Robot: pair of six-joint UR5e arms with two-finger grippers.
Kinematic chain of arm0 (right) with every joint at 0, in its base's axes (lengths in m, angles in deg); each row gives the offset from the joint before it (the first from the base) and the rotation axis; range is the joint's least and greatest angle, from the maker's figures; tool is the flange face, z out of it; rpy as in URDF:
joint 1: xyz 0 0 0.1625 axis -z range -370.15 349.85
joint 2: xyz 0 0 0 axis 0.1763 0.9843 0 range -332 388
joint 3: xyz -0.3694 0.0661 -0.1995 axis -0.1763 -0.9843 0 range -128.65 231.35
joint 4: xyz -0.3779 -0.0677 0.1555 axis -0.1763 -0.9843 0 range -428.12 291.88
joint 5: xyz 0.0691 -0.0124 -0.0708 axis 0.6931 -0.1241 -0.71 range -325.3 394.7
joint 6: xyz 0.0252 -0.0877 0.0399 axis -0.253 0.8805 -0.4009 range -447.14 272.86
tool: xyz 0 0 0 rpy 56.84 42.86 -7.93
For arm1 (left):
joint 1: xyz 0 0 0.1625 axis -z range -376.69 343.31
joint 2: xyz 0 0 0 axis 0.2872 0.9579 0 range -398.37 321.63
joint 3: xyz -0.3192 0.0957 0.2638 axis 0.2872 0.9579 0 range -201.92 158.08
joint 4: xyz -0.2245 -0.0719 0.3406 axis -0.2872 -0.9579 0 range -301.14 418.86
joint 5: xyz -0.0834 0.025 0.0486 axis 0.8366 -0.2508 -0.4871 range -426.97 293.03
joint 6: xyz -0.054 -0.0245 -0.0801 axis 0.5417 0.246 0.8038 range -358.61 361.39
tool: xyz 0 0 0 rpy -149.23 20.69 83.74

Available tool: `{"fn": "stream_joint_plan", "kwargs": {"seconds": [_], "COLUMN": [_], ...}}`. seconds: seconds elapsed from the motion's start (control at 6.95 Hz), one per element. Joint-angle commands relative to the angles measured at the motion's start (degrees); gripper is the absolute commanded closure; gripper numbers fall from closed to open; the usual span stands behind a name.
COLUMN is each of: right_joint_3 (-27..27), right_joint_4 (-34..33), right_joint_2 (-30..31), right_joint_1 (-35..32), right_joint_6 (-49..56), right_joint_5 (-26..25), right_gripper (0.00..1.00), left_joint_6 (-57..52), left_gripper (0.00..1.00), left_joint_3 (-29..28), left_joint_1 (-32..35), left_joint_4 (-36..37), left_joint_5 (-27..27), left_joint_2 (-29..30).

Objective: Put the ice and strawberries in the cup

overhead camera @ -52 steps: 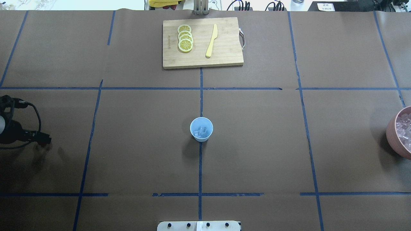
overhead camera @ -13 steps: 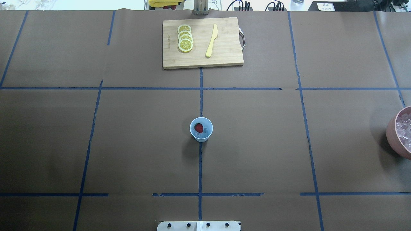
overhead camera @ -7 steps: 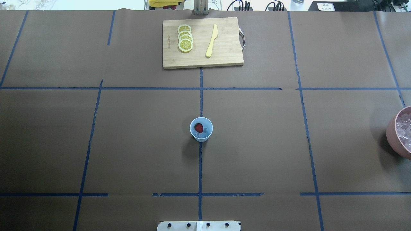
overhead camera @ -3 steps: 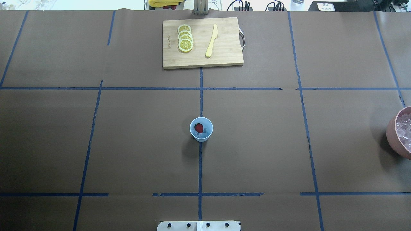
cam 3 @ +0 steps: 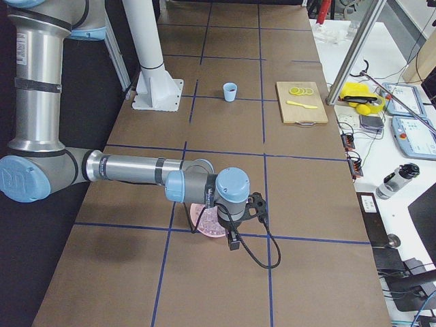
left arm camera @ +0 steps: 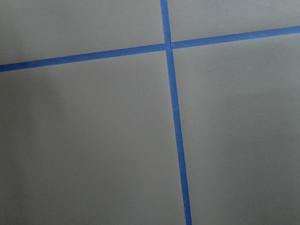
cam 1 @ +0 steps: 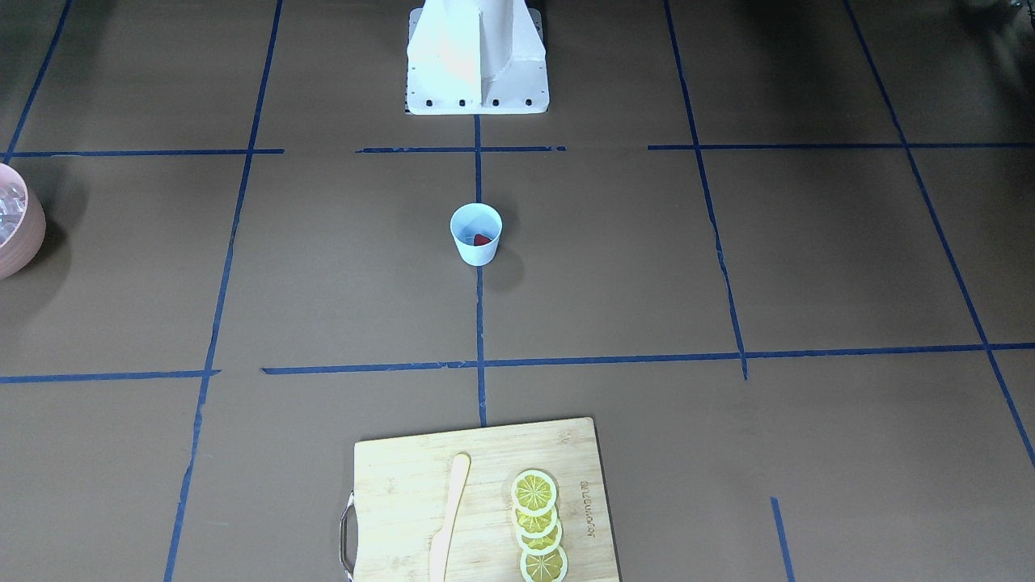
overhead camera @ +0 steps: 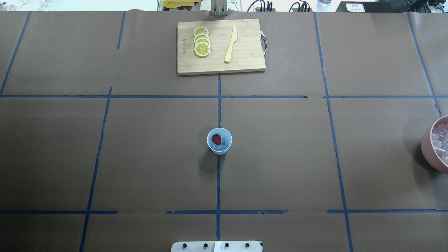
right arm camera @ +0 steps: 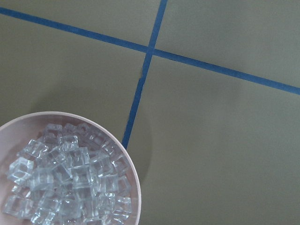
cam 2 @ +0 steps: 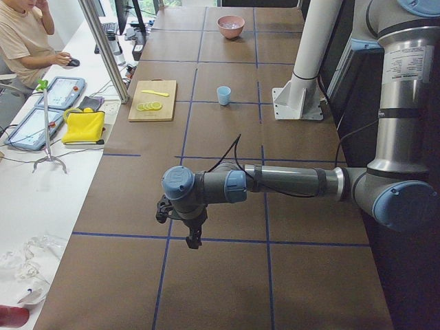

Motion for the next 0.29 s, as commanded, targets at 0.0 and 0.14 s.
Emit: {"fn": "stream_joint_plan", "kwargs": {"seconds": [0.0, 0.14], "right_joint_3": [0.0, 0.0], "right_joint_4": [0.0, 0.0], "right_joint_2": [0.0, 0.0], "right_joint_1": [0.0, 0.0], "right_joint_6": [0.0, 0.0], "right_joint_5": [0.0, 0.0], "right_gripper": [0.01, 0.01], "left_joint_6": [0.0, 0.0], "left_gripper": [0.0, 0.0], "left_joint_3": [0.2, 0.3], "left_joint_1": [0.0, 0.0], "left_joint_4": [0.0, -0.1], "left_joint_5": [0.0, 0.0], "left_joint_2": [0.0, 0.0]}}
